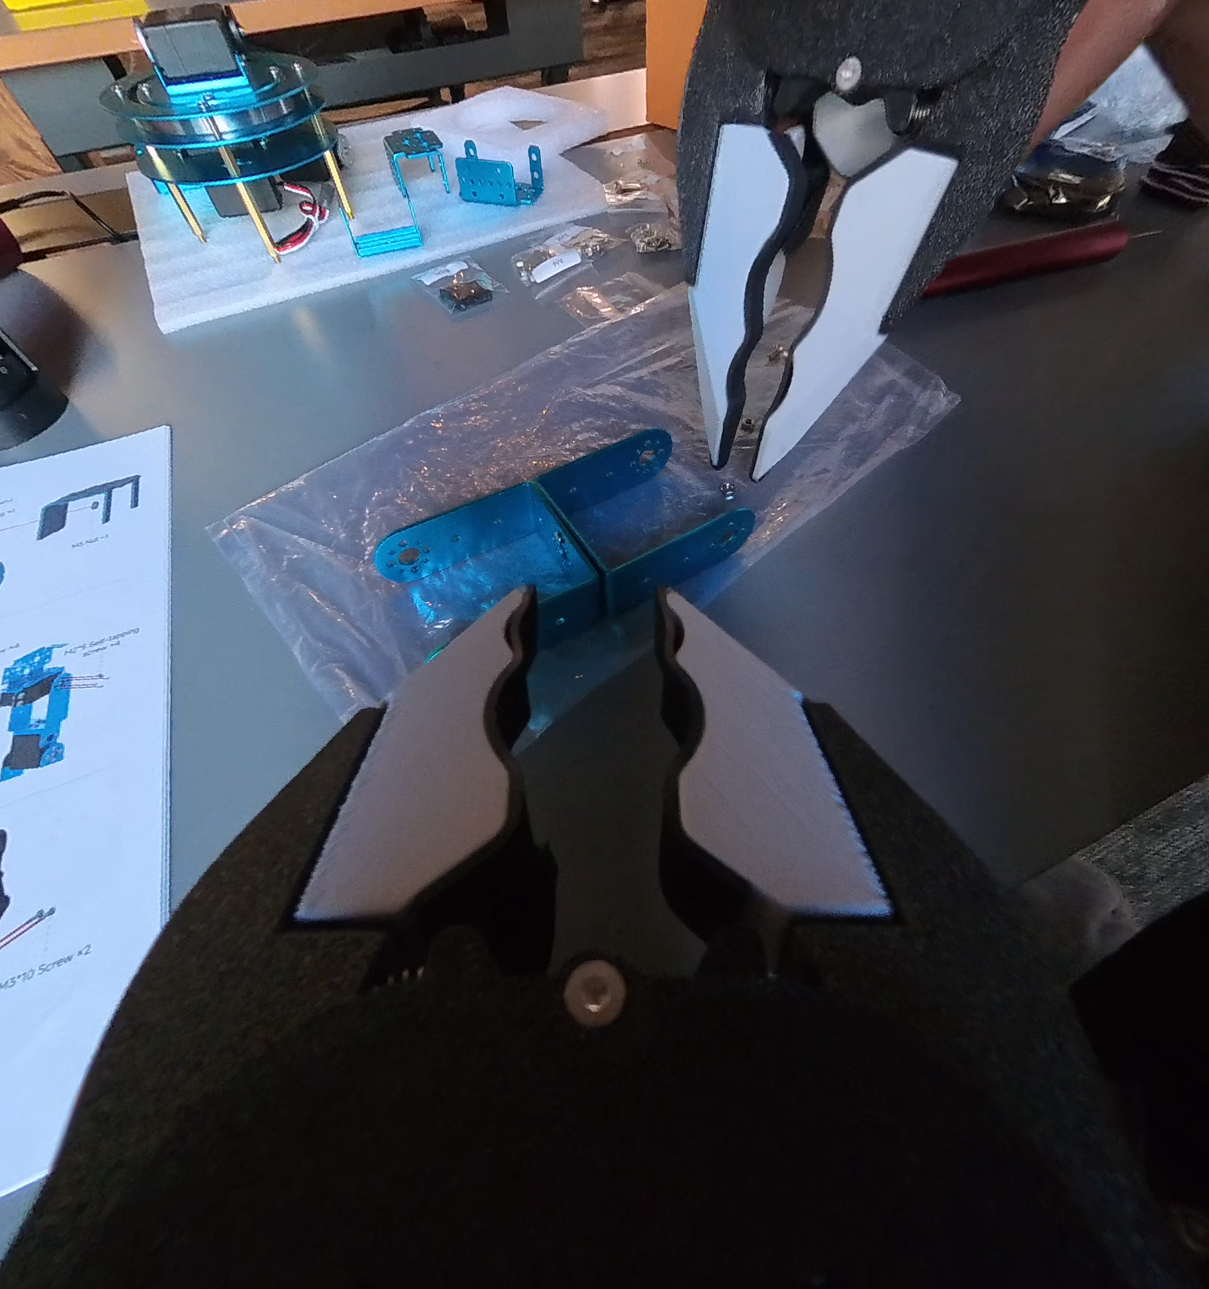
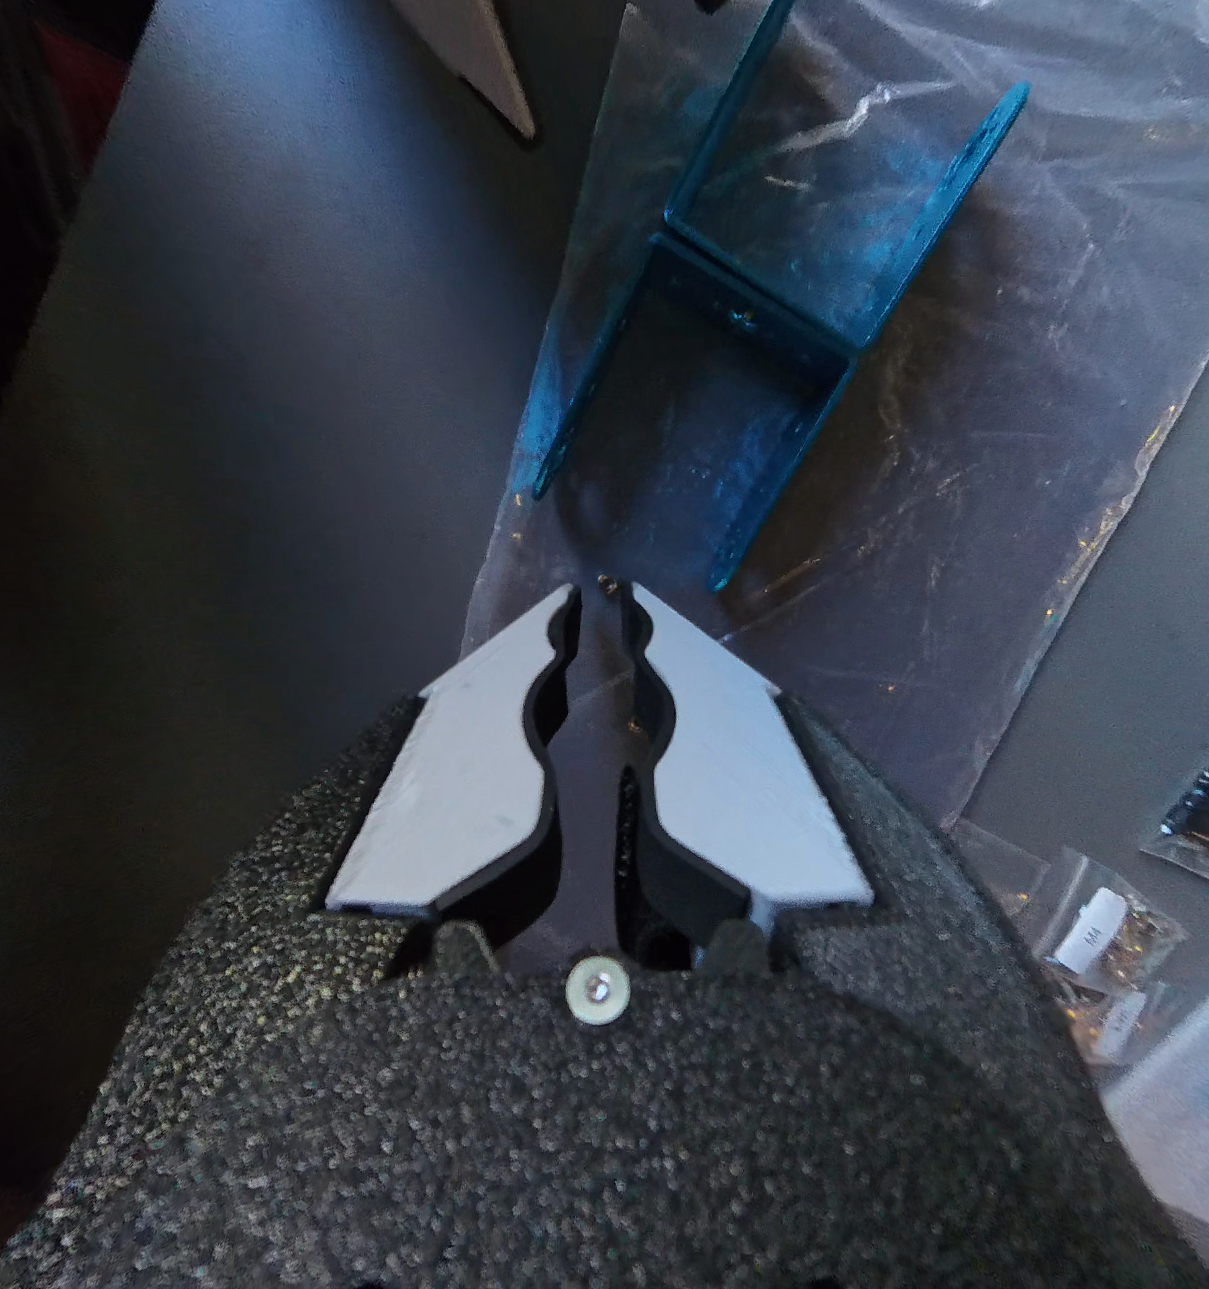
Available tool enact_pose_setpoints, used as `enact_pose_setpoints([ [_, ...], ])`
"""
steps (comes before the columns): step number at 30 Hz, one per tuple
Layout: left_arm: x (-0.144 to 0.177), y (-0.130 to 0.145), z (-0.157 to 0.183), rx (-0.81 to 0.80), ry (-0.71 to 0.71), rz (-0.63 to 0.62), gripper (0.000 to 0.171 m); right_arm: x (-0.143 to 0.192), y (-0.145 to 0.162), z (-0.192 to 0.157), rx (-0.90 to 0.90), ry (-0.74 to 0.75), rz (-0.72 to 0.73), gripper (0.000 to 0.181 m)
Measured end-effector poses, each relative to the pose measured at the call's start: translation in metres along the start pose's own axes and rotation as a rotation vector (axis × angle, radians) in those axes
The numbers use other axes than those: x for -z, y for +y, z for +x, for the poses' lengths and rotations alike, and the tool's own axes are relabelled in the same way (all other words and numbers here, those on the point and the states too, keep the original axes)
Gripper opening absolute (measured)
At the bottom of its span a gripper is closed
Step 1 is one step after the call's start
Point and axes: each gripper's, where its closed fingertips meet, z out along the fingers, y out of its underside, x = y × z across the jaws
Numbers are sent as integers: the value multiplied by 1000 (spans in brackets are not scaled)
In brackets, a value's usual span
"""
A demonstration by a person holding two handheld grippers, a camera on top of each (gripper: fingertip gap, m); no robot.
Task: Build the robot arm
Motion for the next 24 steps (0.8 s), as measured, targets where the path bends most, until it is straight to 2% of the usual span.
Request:
enact_pose_setpoints([
  [9,-1,1,2,-31,-9,-9,33,-8,4,3,8,27,-118,9],
  [24,1,4,2,-39,-12,-12,33,-9,4,3,8,9,-142,7],
])
